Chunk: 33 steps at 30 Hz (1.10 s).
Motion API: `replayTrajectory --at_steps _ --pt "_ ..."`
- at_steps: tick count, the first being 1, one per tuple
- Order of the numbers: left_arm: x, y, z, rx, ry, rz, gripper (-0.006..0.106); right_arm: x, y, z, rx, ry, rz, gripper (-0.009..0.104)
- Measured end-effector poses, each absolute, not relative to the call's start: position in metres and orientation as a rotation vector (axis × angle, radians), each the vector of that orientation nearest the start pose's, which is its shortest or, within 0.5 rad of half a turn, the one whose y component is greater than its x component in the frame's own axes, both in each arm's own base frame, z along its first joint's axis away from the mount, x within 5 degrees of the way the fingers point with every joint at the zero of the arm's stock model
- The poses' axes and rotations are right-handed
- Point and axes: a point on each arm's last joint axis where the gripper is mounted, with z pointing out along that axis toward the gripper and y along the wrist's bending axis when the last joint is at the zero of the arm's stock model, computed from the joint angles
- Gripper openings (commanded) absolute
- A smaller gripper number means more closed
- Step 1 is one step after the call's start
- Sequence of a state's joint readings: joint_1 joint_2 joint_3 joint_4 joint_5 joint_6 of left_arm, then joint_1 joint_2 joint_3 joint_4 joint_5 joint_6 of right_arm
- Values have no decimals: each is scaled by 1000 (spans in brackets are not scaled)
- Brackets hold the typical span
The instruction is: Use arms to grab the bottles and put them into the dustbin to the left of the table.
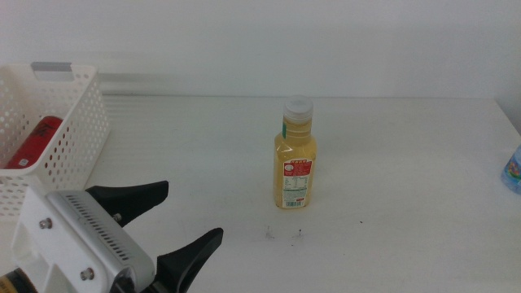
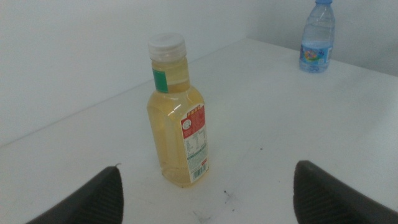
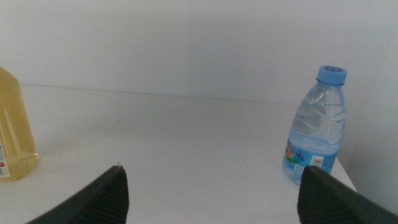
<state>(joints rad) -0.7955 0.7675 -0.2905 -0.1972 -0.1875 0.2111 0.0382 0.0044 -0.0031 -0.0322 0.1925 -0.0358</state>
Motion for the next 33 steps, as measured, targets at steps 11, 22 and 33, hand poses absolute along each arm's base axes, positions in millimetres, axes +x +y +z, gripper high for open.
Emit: replayTrajectory --at_steps 11,22,33 --pt "112 -106 233 614 1664 -545 94 56 2 197 -84 1675 -27 93" --pt "146 -132 191 512 1713 -540 94 56 2 197 -84 1675 -27 93" --pt "210 -182 166 535 1772 -580 94 56 2 197 -84 1675 -27 93"
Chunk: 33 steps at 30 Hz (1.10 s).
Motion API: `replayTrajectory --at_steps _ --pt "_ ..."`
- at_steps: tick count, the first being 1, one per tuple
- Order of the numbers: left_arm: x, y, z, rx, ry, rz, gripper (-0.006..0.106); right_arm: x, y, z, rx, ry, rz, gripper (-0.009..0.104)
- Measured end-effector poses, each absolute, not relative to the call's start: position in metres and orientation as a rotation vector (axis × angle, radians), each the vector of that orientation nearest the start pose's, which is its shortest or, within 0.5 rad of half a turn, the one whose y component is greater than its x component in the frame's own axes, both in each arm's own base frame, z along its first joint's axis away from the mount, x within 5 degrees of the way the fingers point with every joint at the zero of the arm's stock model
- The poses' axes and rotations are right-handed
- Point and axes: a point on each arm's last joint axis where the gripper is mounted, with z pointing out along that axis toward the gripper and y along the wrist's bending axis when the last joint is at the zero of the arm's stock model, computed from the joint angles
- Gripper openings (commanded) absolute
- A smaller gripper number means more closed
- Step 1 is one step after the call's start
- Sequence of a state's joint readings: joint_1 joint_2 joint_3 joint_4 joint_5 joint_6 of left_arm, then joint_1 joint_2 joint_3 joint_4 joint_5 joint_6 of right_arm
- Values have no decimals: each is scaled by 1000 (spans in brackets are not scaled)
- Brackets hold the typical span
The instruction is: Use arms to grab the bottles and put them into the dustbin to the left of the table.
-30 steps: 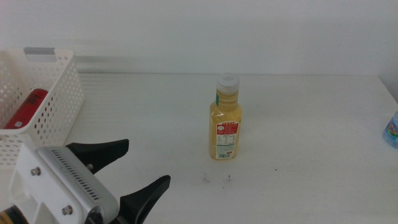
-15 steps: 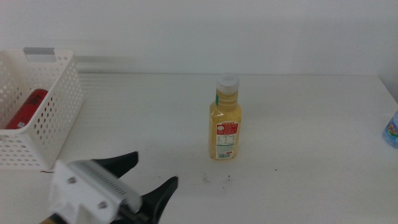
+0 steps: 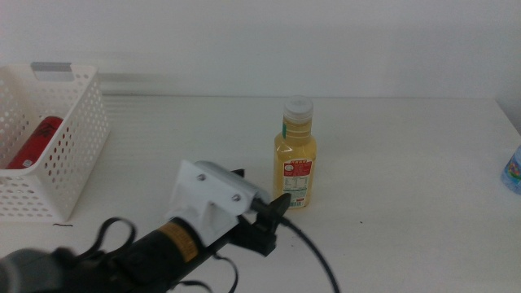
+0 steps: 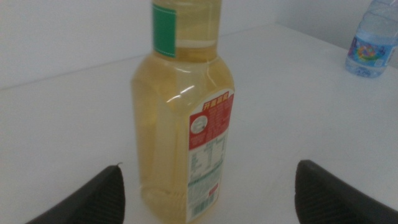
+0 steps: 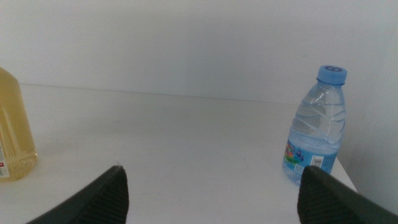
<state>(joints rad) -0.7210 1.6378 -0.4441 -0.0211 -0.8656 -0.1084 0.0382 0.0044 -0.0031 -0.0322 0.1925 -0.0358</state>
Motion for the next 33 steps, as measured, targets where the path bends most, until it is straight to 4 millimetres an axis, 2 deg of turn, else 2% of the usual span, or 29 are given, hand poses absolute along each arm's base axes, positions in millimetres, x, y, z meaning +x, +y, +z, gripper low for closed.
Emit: replayTrajectory --at_steps 8,17,33 --pt "239 -209 153 510 1790 -609 94 56 2 197 -84 1675 -27 93" --pt "259 -226 140 511 1802 -609 94 56 2 197 -84 1675 -27 93" --pt "299 -231 132 473 1802 -650 94 56 2 197 -84 1675 -27 93"
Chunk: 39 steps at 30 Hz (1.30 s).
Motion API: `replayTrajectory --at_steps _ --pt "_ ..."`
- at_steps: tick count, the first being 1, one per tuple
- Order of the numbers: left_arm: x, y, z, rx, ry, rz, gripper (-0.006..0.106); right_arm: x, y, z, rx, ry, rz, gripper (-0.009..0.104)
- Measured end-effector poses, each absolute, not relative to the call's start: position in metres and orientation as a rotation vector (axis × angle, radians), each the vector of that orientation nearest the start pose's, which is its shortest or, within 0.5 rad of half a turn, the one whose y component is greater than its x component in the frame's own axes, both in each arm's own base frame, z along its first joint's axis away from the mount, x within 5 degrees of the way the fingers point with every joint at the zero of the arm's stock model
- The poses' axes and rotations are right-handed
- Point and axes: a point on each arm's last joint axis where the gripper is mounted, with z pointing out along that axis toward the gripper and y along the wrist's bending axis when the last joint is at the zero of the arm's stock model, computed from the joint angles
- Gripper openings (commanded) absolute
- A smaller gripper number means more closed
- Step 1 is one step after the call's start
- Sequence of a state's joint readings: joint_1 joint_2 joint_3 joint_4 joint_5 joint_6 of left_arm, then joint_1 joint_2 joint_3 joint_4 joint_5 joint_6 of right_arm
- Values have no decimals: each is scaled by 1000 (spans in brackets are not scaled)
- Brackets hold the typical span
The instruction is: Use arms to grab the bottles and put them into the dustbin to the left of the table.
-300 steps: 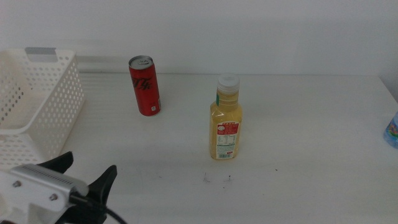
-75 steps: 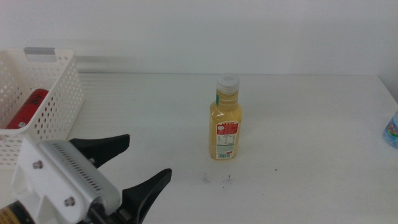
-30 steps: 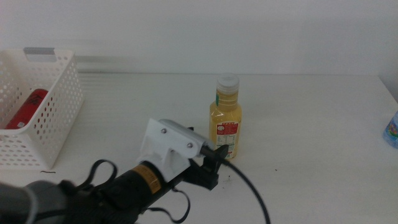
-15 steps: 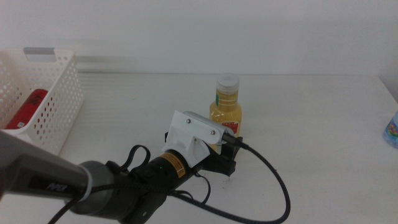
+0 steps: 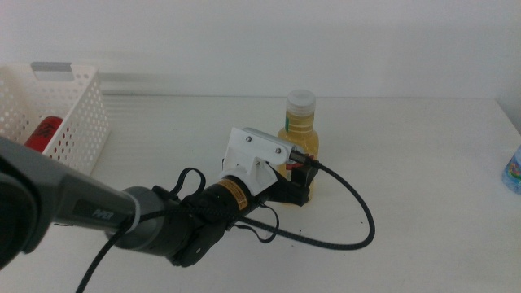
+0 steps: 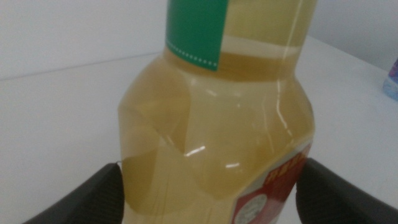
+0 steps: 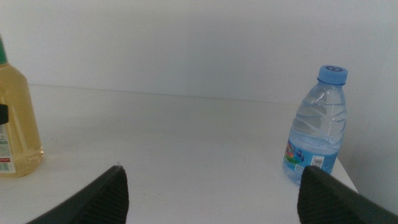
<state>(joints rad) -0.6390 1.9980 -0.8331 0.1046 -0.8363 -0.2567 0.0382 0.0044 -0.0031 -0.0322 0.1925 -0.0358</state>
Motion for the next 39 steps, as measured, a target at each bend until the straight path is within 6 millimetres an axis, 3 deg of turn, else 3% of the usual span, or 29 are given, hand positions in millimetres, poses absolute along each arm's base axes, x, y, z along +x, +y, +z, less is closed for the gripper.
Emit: replayTrajectory --at_steps 13,25,39 --pt "330 -241 120 493 1775 -660 94 56 2 197 -84 1675 -27 93" --pt "336 -236 119 510 1766 -651 94 56 2 197 -84 1675 -27 93" --pt "355 -252 108 500 1725 -702 91 56 2 197 -84 1675 -27 93"
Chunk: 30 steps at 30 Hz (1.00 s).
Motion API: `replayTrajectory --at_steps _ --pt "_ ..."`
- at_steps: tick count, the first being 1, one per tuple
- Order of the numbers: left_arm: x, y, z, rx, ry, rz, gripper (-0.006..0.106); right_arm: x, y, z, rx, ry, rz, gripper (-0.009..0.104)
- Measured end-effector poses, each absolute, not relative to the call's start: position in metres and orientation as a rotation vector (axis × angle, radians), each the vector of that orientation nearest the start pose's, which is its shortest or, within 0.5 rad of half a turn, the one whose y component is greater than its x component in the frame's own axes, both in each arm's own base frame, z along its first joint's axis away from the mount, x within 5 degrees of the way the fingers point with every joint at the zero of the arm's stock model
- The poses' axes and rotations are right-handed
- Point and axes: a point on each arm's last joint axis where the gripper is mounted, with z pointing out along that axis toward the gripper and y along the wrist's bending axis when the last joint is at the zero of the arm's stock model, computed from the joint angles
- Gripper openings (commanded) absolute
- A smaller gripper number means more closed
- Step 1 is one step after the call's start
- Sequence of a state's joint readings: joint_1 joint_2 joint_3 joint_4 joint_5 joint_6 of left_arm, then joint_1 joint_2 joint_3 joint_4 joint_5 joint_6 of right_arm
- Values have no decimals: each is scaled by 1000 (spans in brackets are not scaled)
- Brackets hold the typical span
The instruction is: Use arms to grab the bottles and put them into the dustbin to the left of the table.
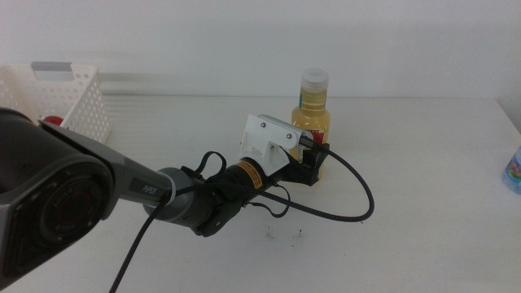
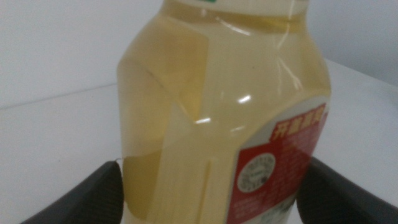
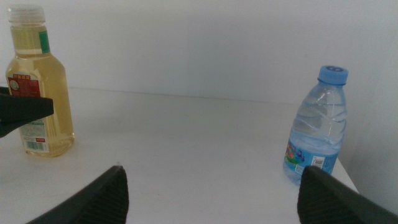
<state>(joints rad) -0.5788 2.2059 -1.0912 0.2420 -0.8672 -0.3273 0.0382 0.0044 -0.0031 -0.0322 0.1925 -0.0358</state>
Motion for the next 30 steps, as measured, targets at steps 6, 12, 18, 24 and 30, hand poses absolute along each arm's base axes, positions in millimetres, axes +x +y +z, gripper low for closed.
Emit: replayTrajectory --at_steps 6,12,18,24,30 --pt "355 -254 108 537 1717 -707 62 56 2 197 -84 1675 -27 93" --pt "354 -254 108 595 1698 -686 27 56 2 197 -84 1675 -27 93" --pt "347 -249 119 609 1729 -663 19 56 2 197 -84 1675 -27 93" --pt "327 -234 132 657 1796 -606 19 56 2 197 -84 1675 -27 93" --pt "307 -221 139 673 1822 -590 19 56 2 197 -84 1675 -27 93"
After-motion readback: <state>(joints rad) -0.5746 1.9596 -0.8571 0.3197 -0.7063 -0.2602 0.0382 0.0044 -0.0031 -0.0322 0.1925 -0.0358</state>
